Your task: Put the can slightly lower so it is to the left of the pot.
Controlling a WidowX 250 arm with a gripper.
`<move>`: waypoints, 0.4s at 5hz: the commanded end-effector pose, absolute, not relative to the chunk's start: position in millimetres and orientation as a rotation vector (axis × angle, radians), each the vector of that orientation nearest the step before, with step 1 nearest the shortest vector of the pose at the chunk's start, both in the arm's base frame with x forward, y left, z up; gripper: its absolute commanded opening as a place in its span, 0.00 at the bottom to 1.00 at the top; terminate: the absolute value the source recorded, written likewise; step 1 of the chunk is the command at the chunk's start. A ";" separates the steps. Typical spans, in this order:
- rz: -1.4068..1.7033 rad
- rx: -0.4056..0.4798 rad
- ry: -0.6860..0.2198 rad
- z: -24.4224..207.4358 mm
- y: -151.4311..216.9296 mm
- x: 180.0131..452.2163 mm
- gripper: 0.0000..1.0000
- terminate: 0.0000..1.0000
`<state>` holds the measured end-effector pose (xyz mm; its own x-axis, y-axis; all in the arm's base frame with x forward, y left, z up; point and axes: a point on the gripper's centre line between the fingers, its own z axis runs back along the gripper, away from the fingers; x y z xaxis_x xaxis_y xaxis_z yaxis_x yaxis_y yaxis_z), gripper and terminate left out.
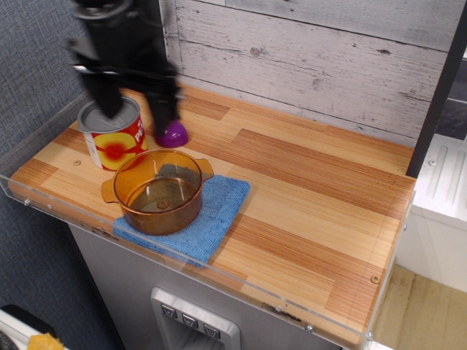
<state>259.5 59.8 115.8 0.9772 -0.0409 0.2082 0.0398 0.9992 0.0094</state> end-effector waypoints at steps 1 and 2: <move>-0.215 -0.005 -0.363 124.7 -1.5 289.3 1.00 0.00; -0.282 -0.018 -0.396 118.0 -24.9 305.7 1.00 0.00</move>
<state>309.9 -25.6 100.3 0.8992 -0.2696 0.3447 0.2787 0.9601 0.0238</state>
